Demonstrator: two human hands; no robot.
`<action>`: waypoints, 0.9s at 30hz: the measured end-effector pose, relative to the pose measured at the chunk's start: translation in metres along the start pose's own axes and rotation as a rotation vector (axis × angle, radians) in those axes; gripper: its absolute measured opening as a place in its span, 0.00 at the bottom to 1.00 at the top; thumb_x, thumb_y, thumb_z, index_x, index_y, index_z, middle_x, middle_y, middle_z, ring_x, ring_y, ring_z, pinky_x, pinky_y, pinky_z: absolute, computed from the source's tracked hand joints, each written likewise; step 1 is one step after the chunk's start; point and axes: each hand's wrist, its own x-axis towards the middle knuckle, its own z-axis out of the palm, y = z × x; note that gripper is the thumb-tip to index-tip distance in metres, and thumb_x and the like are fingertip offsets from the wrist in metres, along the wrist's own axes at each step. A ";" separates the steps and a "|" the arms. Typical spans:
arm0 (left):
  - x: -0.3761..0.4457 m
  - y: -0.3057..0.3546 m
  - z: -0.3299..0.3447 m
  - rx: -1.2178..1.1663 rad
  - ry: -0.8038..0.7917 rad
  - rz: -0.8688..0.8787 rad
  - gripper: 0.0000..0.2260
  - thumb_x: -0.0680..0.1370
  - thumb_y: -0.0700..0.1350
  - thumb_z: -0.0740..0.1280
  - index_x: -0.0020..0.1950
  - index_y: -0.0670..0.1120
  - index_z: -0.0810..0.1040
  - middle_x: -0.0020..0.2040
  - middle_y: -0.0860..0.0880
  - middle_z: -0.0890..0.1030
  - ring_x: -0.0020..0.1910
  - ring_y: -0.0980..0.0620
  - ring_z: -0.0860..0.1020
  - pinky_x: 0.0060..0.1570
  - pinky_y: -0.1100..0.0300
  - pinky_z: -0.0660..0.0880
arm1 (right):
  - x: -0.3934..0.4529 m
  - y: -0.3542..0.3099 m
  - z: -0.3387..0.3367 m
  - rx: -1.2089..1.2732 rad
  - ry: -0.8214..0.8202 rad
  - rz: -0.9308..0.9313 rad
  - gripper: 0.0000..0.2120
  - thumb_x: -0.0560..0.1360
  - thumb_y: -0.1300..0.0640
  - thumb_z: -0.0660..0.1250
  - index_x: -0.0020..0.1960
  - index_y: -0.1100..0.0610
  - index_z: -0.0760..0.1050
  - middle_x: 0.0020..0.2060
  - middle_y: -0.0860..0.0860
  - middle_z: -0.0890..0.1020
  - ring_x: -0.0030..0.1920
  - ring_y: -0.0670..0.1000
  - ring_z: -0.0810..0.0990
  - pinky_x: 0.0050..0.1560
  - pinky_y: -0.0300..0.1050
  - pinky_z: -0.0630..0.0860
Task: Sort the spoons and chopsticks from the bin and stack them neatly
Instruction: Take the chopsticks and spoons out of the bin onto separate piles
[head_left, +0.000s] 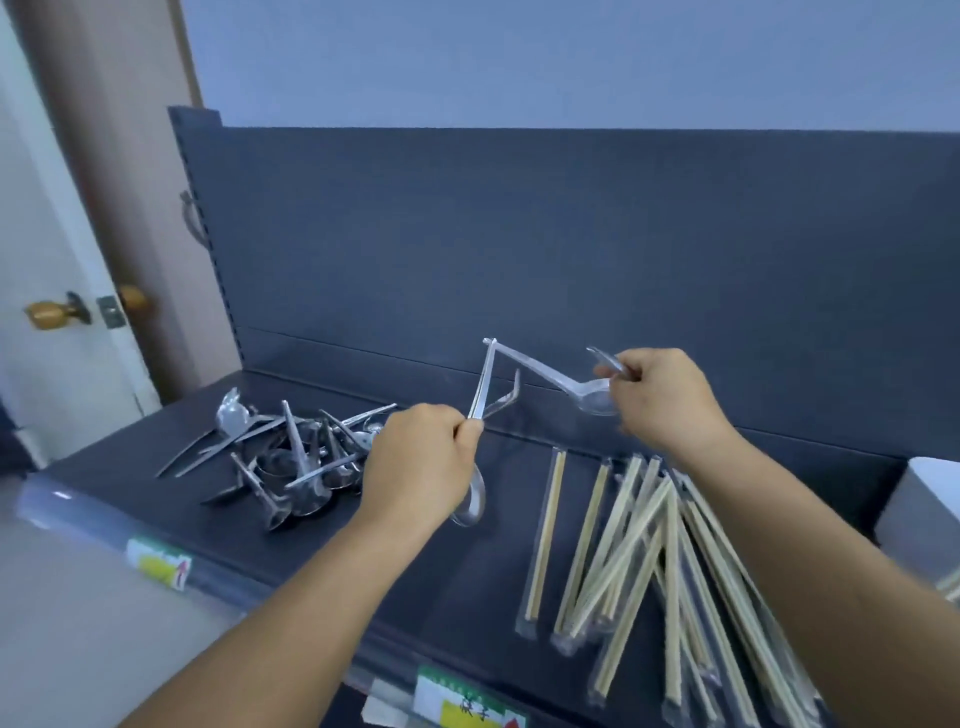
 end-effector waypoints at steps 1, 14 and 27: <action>0.005 -0.010 -0.006 0.019 0.027 -0.022 0.20 0.78 0.50 0.62 0.28 0.43 0.68 0.26 0.48 0.74 0.32 0.46 0.73 0.32 0.55 0.68 | 0.005 -0.007 0.014 0.049 -0.041 0.009 0.16 0.75 0.66 0.55 0.47 0.54 0.80 0.38 0.52 0.80 0.38 0.58 0.81 0.44 0.53 0.82; 0.066 -0.176 -0.068 0.304 0.052 -0.217 0.16 0.79 0.49 0.62 0.33 0.44 0.74 0.27 0.52 0.71 0.31 0.49 0.72 0.37 0.58 0.66 | 0.036 -0.106 0.195 0.118 -0.268 0.057 0.12 0.76 0.64 0.57 0.43 0.54 0.78 0.40 0.48 0.79 0.40 0.54 0.82 0.43 0.47 0.79; 0.116 -0.277 -0.068 0.290 -0.301 -0.108 0.16 0.78 0.56 0.62 0.53 0.43 0.72 0.52 0.46 0.76 0.53 0.44 0.75 0.42 0.55 0.70 | 0.027 -0.159 0.288 -0.153 -0.420 0.102 0.28 0.76 0.51 0.64 0.74 0.52 0.60 0.71 0.50 0.65 0.67 0.52 0.69 0.61 0.43 0.67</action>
